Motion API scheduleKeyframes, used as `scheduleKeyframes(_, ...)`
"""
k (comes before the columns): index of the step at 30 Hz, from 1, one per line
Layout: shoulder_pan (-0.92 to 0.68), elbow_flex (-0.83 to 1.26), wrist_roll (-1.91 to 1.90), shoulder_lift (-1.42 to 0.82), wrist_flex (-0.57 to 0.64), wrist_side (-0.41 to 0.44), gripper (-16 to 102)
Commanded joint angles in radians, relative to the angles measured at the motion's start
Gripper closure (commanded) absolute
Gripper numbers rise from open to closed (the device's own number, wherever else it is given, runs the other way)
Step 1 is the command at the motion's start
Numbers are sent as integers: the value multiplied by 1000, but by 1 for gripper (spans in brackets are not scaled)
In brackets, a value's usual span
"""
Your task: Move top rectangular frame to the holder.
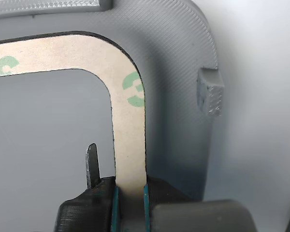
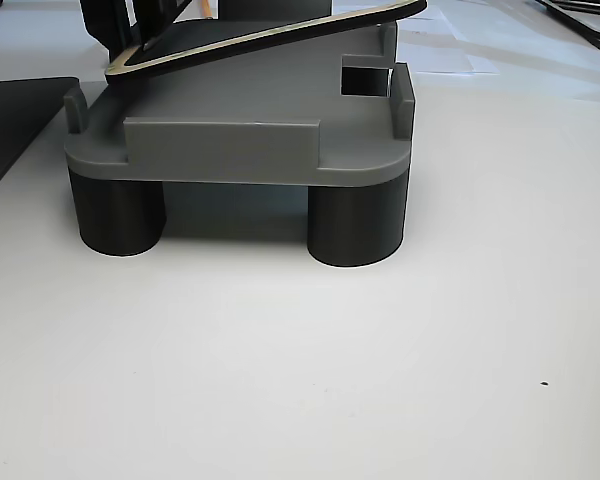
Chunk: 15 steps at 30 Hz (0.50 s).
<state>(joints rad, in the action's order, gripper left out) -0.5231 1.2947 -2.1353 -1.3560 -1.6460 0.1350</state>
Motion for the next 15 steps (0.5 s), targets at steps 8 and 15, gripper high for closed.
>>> scheduleKeyframes(8, 14, 5, -3, -32, -11, -8, 97)
scheduleKeyframes(15, 14, 14, 8, -35, -11, -12, 97)
